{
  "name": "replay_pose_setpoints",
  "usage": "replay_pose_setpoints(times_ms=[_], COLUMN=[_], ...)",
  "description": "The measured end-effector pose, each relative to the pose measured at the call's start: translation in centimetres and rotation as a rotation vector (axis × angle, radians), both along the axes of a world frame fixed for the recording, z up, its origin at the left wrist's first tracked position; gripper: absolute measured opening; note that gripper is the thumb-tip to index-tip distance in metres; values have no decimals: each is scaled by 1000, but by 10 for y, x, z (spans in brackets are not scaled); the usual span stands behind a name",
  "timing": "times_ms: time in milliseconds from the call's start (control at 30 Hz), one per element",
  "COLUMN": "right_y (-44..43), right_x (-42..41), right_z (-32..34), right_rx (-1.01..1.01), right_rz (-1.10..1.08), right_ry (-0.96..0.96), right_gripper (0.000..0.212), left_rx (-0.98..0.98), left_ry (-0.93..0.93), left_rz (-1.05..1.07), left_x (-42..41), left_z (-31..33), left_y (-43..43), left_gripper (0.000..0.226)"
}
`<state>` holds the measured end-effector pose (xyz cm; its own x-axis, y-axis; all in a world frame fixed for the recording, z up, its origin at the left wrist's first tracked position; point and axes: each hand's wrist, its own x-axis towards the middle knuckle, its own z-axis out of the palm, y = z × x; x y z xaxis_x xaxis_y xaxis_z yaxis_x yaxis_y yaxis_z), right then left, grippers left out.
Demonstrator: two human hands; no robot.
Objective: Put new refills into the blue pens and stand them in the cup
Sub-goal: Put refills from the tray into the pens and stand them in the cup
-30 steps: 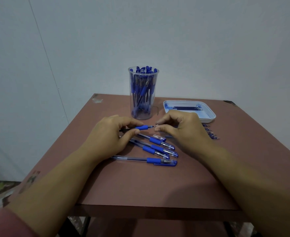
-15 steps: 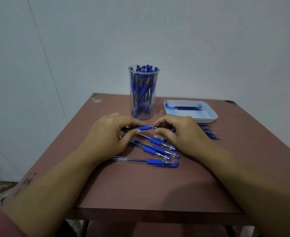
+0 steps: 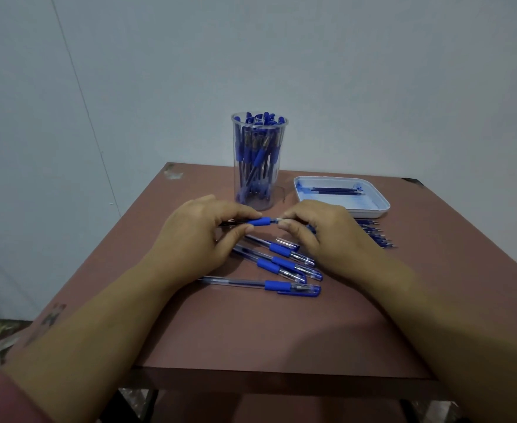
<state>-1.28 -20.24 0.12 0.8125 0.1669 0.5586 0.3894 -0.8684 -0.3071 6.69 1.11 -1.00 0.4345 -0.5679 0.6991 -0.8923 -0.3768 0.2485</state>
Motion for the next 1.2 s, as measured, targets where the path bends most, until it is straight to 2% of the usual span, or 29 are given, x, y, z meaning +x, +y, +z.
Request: replay_pose_setpoints(times_ms=[100, 267, 433, 567, 800, 933, 1100, 1200], right_y=[0, 2, 2, 2, 2, 4, 3, 4], right_x=[-4, -1, -4, -1, -2, 0, 1, -3], right_z=[2, -1, 2, -1, 0, -2, -2, 1], right_rx=[42, -29, 33, -34, 33, -26, 27, 55], right_rz=[-14, -8, 3, 4, 22, 14, 9, 10], right_ry=[42, -75, -21, -98, 1, -87, 37, -11], right_gripper=[40, 11, 33, 12, 25, 14, 22, 21], left_rx=[-9, 10, -16, 2, -12, -7, 3, -17], left_ry=[-13, 15, 2, -16, -5, -12, 7, 22], left_rz=[-7, -16, -22, -14, -13, -16, -28, -14], left_x=[-1, 2, -1, 0, -1, 0, 2, 1], left_z=[1, -1, 0, 0, -1, -1, -4, -3], left_y=[0, 1, -1, 0, -2, -1, -3, -3], left_gripper=[26, 27, 23, 24, 25, 24, 23, 23])
